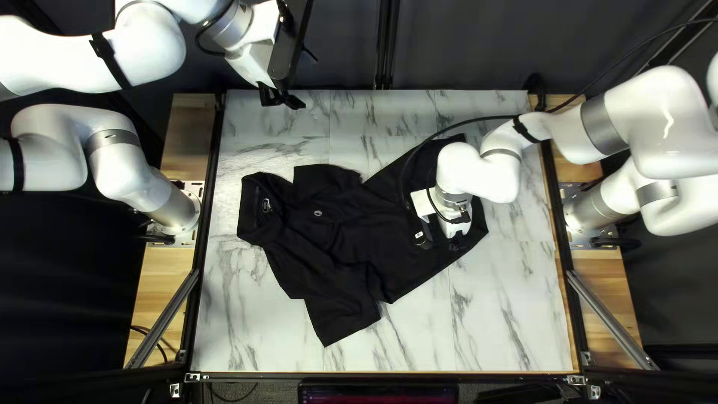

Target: Fold t-shirt

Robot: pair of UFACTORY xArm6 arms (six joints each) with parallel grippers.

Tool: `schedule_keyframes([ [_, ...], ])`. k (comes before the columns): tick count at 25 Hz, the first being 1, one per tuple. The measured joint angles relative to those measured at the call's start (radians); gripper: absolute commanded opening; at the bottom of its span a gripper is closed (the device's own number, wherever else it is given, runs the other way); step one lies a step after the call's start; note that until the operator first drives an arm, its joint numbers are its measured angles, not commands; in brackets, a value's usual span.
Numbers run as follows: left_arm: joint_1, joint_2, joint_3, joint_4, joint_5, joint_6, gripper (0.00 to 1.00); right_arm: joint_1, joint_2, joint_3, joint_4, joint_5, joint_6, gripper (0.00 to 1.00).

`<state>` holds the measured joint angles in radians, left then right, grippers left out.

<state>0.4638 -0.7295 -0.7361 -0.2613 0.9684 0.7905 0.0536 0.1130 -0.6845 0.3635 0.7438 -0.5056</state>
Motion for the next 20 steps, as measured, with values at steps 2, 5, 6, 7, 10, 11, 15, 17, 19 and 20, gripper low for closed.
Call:
schedule_keyframes([
  [2, 0.000, 0.000, 0.000, 0.000, 0.000, 0.000, 1.00, 0.001, 0.004, -0.008, 0.005, 0.013, -0.006, 0.85],
  [5, 0.000, 0.000, 0.000, 0.000, 0.000, 0.000, 1.00, 0.005, 0.003, -0.022, 0.005, 0.038, -0.003, 0.84],
  [6, 0.000, 0.000, 0.000, 0.000, 0.000, 0.000, 1.00, 0.005, 0.002, -0.026, 0.003, 0.045, -0.001, 0.84],
  [7, 0.000, 0.000, 0.000, 0.000, 0.000, 0.000, 1.00, 0.006, 0.002, -0.029, 0.002, 0.051, -0.001, 0.84],
  [10, 0.000, 0.000, 0.000, 0.000, 0.000, 0.000, 1.00, 0.006, 0.008, -0.035, 0.003, 0.060, -0.005, 0.80],
  [11, 0.000, 0.000, 0.000, 0.000, 0.000, 0.000, 1.00, 0.006, 0.011, -0.038, 0.003, 0.063, -0.007, 0.77],
  [15, 0.000, 0.000, 0.000, 0.000, 0.000, 0.000, 1.00, 0.002, 0.018, -0.050, 0.006, 0.075, -0.014, 0.75],
  [17, 0.000, 0.000, 0.000, 0.000, 0.000, 0.000, 1.00, -0.002, 0.019, -0.053, 0.007, 0.080, -0.018, 0.75],
  [19, 0.000, 0.000, 0.000, 0.000, 0.000, 0.000, 1.00, -0.009, 0.021, -0.059, 0.008, 0.086, -0.026, 0.75],
  [20, 0.000, 0.000, 0.000, 0.000, 0.000, 0.000, 1.00, -0.016, 0.023, -0.064, 0.009, 0.091, -0.033, 0.75],
])
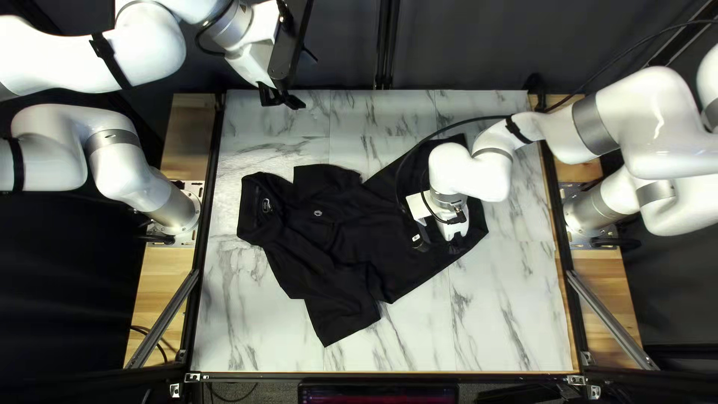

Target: Fold t-shirt

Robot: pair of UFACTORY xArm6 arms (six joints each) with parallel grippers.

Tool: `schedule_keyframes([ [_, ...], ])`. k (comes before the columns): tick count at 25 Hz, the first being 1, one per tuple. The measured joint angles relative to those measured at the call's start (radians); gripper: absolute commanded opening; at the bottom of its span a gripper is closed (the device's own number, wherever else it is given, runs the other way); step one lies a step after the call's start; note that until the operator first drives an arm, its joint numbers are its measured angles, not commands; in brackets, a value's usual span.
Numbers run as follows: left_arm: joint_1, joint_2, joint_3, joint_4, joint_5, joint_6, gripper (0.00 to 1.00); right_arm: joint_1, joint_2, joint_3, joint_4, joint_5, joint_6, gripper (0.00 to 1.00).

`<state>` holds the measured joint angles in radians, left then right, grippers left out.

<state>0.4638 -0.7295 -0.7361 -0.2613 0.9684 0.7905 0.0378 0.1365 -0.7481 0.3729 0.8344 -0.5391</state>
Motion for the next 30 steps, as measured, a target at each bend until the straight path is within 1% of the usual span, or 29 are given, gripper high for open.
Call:
schedule_keyframes([
  [2, 0.000, 0.000, 0.000, 0.000, 0.000, 0.000, 1.00, -0.016, 0.006, -0.013, 0.003, 0.013, -0.018, 0.72],
  [3, 0.000, 0.000, 0.000, 0.000, 0.000, 0.000, 1.00, -0.025, 0.009, -0.022, 0.006, 0.021, -0.028, 0.67],
  [4, 0.000, 0.000, 0.000, 0.000, 0.000, 0.000, 1.00, -0.032, 0.012, -0.028, 0.008, 0.027, -0.035, 0.59],
  [5, 0.000, 0.000, 0.000, 0.000, 0.000, 0.000, 1.00, -0.037, 0.013, -0.035, 0.010, 0.033, -0.040, 0.54],
  [6, 0.000, 0.000, 0.000, 0.000, 0.000, 0.000, 1.00, -0.041, 0.015, -0.039, 0.012, 0.037, -0.043, 0.50],
  [8, 0.000, 0.000, 0.000, 0.000, 0.000, 0.000, 1.00, -0.045, 0.017, -0.041, 0.014, 0.037, -0.044, 0.48],
  [11, 0.000, 0.000, 0.000, 0.000, 0.000, 0.000, 1.00, -0.046, 0.008, -0.025, 0.015, 0.021, -0.035, 0.48],
  [15, 0.000, 0.000, 0.000, 0.000, 0.000, 0.000, 1.00, -0.041, -0.024, 0.018, 0.009, -0.026, 0.008, 0.45],
  [17, 0.000, 0.000, 0.000, 0.000, 0.000, 0.000, 1.00, -0.034, -0.036, 0.034, 0.000, -0.051, 0.036, 0.47],
  [18, 0.000, 0.000, 0.000, 0.000, 0.000, 0.000, 1.00, -0.030, -0.040, 0.042, -0.005, -0.062, 0.048, 0.51],
  [19, 0.000, 0.000, 0.000, 0.000, 0.000, 0.000, 1.00, -0.027, -0.043, 0.048, -0.009, -0.072, 0.057, 0.58],
  [21, 0.000, 0.000, 0.000, 0.000, 0.000, 0.000, 1.00, -0.022, -0.045, 0.055, -0.013, -0.086, 0.069, 0.63],
  [24, 0.000, 0.000, 0.000, 0.000, 0.000, 0.000, 1.00, -0.014, -0.045, 0.063, -0.018, -0.099, 0.083, 0.65],
  [25, 0.000, 0.000, 0.000, 0.000, 0.000, 0.000, 1.00, -0.011, -0.048, 0.065, -0.020, -0.101, 0.089, 0.74],
  [26, 0.000, 0.000, 0.000, 0.000, 0.000, 0.000, 1.00, -0.008, -0.052, 0.067, -0.023, -0.102, 0.095, 0.77],
  [27, 0.000, 0.000, 0.000, 0.000, 0.000, 0.000, 1.00, -0.006, -0.056, 0.068, -0.027, -0.102, 0.102, 0.82],
  [29, 0.000, 0.000, 0.000, 0.000, 0.000, 0.000, 1.00, -0.002, -0.066, 0.067, -0.041, -0.098, 0.121, 0.85],
  [30, 0.000, 0.000, 0.000, 0.000, 0.000, 0.000, 1.00, -0.001, -0.070, 0.065, -0.049, -0.095, 0.130, 0.85],
])
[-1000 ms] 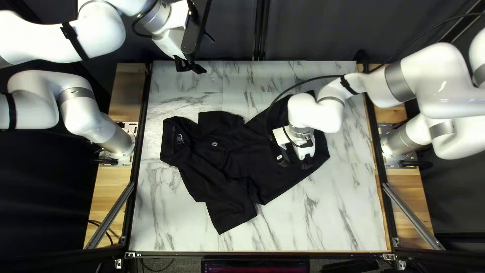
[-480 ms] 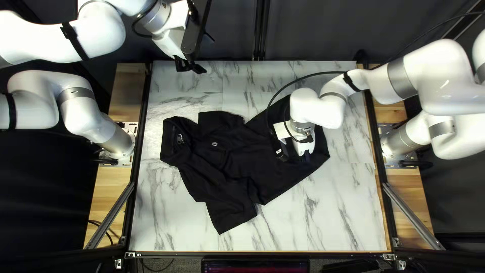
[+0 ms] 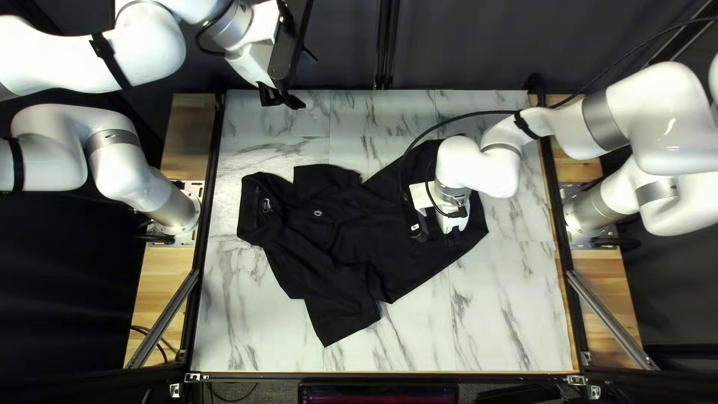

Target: Fold t-shirt

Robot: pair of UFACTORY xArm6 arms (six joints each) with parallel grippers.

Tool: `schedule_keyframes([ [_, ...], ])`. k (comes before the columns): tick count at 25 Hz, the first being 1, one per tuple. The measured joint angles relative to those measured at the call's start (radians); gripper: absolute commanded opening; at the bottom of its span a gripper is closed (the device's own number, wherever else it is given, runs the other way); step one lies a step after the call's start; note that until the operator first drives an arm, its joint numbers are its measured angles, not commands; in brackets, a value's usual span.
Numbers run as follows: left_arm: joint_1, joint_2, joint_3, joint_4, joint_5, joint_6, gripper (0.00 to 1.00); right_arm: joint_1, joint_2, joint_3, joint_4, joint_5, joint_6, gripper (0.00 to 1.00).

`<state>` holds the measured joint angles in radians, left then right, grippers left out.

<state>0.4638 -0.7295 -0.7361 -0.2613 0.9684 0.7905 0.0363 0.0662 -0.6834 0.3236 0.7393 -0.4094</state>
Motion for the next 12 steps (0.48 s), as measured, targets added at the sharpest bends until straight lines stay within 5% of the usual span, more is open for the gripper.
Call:
schedule_keyframes([
  [5, 0.000, 0.000, 0.000, 0.000, 0.000, 0.000, 1.00, -0.019, 0.008, -0.030, -0.032, 0.012, 0.016, 0.80],
  [11, 0.000, 0.000, 0.000, 0.000, 0.000, 0.000, 1.00, -0.044, 0.052, -0.039, -0.025, -0.009, -0.014, 0.63],
  [12, 0.000, 0.000, 0.000, 0.000, 0.000, 0.000, 1.00, -0.044, 0.055, -0.036, -0.022, -0.013, -0.015, 0.43],
])
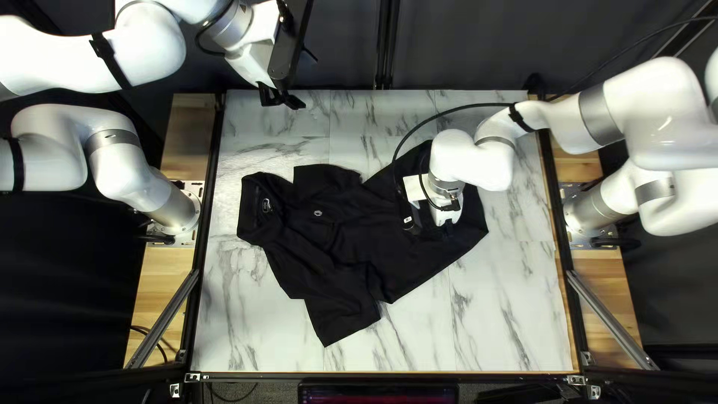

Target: Fold t-shirt

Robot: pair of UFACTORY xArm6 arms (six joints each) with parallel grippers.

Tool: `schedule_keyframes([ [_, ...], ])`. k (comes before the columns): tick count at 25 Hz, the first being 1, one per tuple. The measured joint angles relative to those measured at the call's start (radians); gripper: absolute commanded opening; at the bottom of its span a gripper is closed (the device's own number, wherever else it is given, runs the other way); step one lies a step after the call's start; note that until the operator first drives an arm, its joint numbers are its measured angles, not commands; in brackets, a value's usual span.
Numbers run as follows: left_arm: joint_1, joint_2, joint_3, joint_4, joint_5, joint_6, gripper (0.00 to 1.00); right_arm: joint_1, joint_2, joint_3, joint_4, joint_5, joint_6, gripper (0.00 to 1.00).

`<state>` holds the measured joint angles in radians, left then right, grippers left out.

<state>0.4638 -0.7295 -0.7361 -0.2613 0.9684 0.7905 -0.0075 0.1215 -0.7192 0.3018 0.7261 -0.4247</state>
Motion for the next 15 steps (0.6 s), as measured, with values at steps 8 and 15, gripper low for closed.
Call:
schedule_keyframes([
  [8, 0.000, 0.000, 0.000, 0.000, 0.000, 0.000, 1.00, 0.015, -0.005, 0.017, 0.001, -0.005, 0.028, 0.21],
  [15, 0.000, 0.000, 0.000, 0.000, 0.000, 0.000, 1.00, 0.023, -0.008, 0.015, -0.002, 0.001, 0.041, 0.07],
])
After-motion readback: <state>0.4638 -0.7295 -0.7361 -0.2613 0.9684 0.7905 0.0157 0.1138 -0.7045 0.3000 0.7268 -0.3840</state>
